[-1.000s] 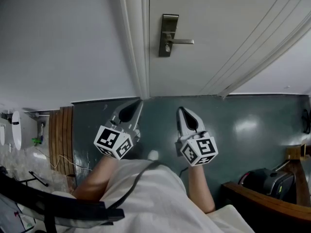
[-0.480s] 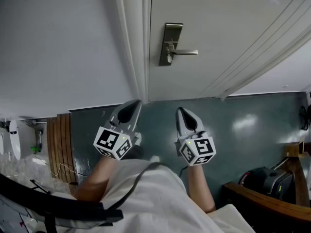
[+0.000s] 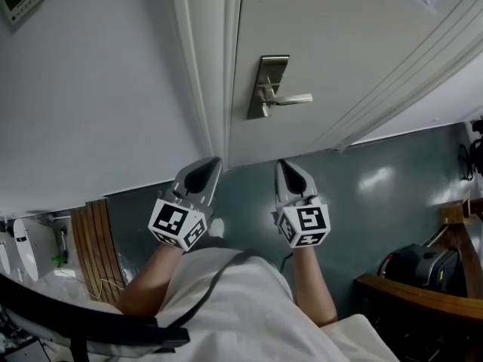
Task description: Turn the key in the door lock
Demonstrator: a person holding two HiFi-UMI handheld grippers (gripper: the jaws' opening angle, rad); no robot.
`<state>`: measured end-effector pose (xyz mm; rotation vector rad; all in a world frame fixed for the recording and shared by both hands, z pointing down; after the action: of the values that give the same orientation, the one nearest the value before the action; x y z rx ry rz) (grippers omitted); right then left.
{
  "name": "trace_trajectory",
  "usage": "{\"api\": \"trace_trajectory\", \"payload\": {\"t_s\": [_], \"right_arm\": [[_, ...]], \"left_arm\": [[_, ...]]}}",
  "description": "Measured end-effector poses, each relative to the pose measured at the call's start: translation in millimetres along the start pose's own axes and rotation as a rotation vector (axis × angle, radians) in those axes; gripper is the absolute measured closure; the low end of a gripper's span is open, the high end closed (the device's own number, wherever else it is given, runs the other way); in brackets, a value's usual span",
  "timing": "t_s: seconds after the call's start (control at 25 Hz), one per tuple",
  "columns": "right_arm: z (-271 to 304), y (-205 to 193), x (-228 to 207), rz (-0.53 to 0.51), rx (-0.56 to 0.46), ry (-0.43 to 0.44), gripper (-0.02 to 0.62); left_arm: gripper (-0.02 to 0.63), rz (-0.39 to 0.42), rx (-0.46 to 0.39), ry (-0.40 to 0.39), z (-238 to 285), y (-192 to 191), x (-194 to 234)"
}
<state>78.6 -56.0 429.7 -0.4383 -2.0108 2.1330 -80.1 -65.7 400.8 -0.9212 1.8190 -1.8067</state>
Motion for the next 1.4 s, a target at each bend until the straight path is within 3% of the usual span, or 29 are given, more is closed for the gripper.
{"api": "trace_trajectory", "payload": {"t_s": [0.32,0.6,1.16,1.4], "right_arm": [[37.5,-11.1,1.9,-0.091,0.039,-0.086,0.592],[58.1,-29.7,-2.9,-0.176,0.097,-0.141,0.592],[100.9,-41.8,-21.1,-0.324,0.141,-0.111,0.584],[118.7,-56.6,-36.9,-0.4,0.201,-0.051,0.564]], "left_arm": [[0.6,-0.017,0.022,-0.08,9.5,-1.3,33.6],[0.6,-0.031,0.026,-0.098,10.6,-1.1,55.4],[0.6,0.007,0.05,-0.079,43.6,-18.7,53.5],[0.6,0.011,0.054,-0.065,63.5,-19.9,40.9]]}}
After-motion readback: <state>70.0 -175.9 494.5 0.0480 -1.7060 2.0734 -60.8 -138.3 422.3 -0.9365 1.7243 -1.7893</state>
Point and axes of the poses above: the fingertips, and each gripper's own axes: z forward along the fingers, x to its left, y out of its top, the point moved 2 cm from there along -z, backward along the fingers, and after that the axes turned 8 degrees about -x, right-handed, at the moved point
